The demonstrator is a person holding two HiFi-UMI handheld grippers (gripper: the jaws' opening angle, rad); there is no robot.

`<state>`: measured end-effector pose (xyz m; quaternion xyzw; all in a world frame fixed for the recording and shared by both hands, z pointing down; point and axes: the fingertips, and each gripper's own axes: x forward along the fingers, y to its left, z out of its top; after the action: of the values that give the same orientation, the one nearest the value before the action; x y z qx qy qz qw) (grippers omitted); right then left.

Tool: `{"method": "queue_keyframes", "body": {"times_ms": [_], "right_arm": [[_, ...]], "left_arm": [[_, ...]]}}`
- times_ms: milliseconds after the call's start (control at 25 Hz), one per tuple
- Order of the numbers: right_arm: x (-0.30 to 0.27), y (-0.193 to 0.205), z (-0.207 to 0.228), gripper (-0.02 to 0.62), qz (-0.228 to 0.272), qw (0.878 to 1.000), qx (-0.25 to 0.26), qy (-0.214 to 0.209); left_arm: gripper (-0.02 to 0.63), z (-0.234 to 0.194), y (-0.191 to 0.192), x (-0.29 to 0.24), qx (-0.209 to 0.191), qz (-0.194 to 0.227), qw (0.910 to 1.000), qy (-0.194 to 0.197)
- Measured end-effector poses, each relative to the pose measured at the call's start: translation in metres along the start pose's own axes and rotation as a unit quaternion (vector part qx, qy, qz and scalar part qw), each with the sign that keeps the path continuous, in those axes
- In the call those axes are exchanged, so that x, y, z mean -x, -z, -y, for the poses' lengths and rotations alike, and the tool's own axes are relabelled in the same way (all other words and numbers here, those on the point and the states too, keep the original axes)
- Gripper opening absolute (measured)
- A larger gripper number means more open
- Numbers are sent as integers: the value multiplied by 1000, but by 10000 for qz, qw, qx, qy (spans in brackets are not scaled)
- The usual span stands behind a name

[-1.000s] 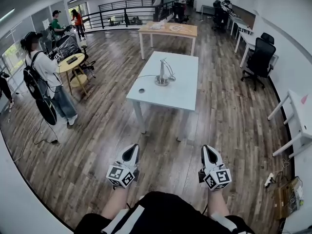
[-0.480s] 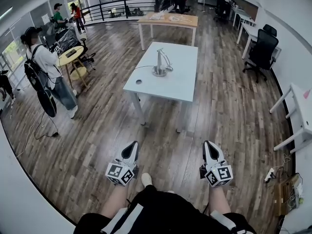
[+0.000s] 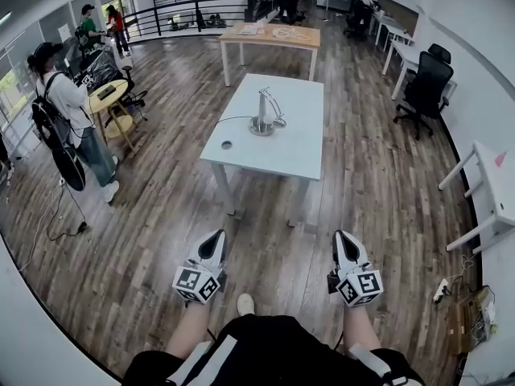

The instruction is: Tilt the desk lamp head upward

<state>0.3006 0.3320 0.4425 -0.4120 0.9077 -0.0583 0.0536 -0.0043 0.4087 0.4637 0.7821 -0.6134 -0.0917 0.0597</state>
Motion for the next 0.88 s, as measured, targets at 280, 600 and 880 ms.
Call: {"method": "queue_keyframes", "body": {"times_ms": [280, 600, 880], "right_arm": [[-63, 3, -18, 2, 19, 9999, 88, -76], [-119, 3, -47, 2, 42, 9997, 189, -150], [-141, 6, -54, 2, 32, 9997, 215, -138]], "left_arm": [[0, -58, -10, -14, 5, 82, 10000, -32], [0, -113, -21, -19, 6, 96, 9999, -55], [0, -135, -21, -30, 48, 118, 9999, -24]]}}
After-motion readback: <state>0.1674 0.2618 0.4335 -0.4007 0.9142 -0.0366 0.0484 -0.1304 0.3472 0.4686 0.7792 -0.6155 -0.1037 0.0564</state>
